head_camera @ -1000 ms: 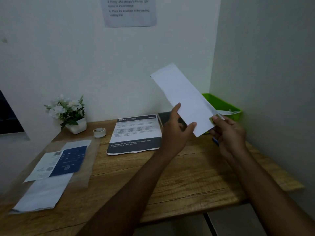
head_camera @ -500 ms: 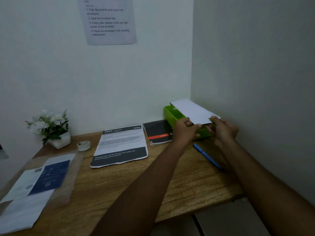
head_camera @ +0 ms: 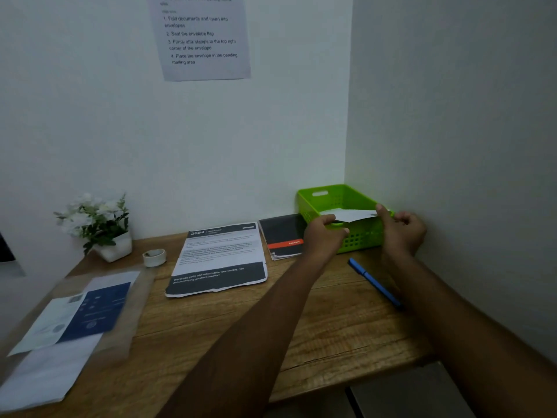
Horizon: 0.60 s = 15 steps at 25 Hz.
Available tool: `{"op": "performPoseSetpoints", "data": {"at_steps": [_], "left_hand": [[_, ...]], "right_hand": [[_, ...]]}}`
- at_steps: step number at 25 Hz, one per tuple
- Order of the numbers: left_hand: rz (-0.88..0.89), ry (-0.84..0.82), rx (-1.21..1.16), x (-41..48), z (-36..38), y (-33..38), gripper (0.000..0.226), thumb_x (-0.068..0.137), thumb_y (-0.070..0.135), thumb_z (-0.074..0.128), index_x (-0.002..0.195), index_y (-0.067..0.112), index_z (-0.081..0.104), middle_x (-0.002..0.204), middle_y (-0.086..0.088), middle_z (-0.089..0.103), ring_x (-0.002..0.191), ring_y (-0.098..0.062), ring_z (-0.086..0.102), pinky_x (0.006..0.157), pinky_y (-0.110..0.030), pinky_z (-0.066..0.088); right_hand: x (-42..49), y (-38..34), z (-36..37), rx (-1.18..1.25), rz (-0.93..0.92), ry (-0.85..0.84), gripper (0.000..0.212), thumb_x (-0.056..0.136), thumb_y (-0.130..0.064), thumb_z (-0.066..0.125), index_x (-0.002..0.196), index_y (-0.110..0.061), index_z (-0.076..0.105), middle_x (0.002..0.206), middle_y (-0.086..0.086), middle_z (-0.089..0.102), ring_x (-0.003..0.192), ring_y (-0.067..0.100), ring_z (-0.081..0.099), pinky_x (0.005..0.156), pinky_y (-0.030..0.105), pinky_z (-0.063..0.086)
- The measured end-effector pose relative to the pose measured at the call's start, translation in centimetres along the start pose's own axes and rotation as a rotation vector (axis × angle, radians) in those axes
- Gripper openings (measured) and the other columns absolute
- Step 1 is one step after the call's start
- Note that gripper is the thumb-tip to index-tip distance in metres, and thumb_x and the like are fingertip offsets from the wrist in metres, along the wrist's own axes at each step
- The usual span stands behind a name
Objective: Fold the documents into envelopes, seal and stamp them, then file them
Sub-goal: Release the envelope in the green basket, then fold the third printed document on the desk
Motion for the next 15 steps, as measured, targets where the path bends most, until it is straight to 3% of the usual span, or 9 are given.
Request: {"op": "performPoseSetpoints", "data": {"at_steps": [4, 6, 8, 10, 12, 15], "left_hand": [[0.064, 0.049, 0.045, -1.1, -1.7, -0.6, 0.039, 0.080, 0.005, 0.068, 0.118, 0.008, 0.060, 0.115, -0.013, 0.064, 0.095, -0.027, 0.066, 0.086, -0.039, 0.054], [0.144, 0.053, 0.100, -1.8, -3.0, -0.4, 0.038, 0.080, 0.004, 0.067, 0.117, 0.008, 0.061, 0.112, -0.012, 0.066, 0.083, -0.018, 0.065, 0.077, -0.023, 0.054], [0.259, 0.073, 0.232, -3.0, -5.3, 0.0, 0.034, 0.080, 0.003, 0.066, 0.113, 0.006, 0.063, 0.104, -0.009, 0.067, 0.072, -0.006, 0.059, 0.065, -0.004, 0.043], [0.358, 0.093, 0.373, -4.2, -8.5, -0.3, 0.024, 0.080, 0.003, 0.065, 0.103, 0.007, 0.069, 0.093, -0.008, 0.070, 0.072, -0.007, 0.059, 0.062, -0.004, 0.042], [0.333, 0.121, 0.508, -5.2, -12.4, -1.6, 0.015, 0.081, 0.007, 0.065, 0.095, 0.009, 0.072, 0.088, -0.007, 0.072, 0.077, -0.011, 0.063, 0.069, -0.015, 0.047], [0.154, 0.171, 0.658, -6.5, -18.6, -4.3, 0.020, 0.083, 0.024, 0.069, 0.101, 0.015, 0.070, 0.101, 0.001, 0.068, 0.091, -0.010, 0.060, 0.080, -0.023, 0.047]], "right_hand": [[-4.1, -2.3, 1.7, 0.080, -0.335, -0.136, 0.032, 0.077, -0.018, 0.077, 0.066, -0.020, 0.047, 0.058, -0.005, 0.045, 0.052, 0.004, 0.039, 0.054, 0.024, 0.036], [-6.7, -2.9, 3.2, 0.171, -0.370, -0.259, 0.032, 0.077, -0.015, 0.077, 0.069, -0.023, 0.048, 0.062, -0.005, 0.047, 0.055, 0.002, 0.042, 0.055, 0.021, 0.038], [-9.5, -2.7, 4.9, 0.100, -0.417, -0.428, 0.026, 0.078, -0.019, 0.077, 0.075, -0.026, 0.052, 0.067, -0.008, 0.053, 0.058, 0.005, 0.047, 0.056, 0.026, 0.040], [-12.4, -1.9, 6.9, -0.097, -0.508, -0.642, 0.014, 0.081, -0.026, 0.073, 0.081, -0.027, 0.059, 0.072, -0.010, 0.060, 0.060, 0.007, 0.052, 0.057, 0.029, 0.044], [-15.6, -0.9, 9.0, -0.274, -0.594, -0.887, 0.006, 0.085, -0.031, 0.067, 0.087, -0.026, 0.064, 0.081, -0.011, 0.066, 0.070, 0.005, 0.060, 0.065, 0.031, 0.053], [-19.6, 1.1, 11.0, -0.498, -0.666, -1.159, 0.026, 0.086, -0.040, 0.062, 0.109, -0.027, 0.064, 0.110, -0.012, 0.066, 0.098, 0.004, 0.060, 0.087, 0.032, 0.051]]}}
Point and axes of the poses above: each hand's wrist, its own x-axis towards the middle knuckle, its own z-axis out of the palm, y = z × x, the point moved 5 cm from there along x, towards the middle knuckle
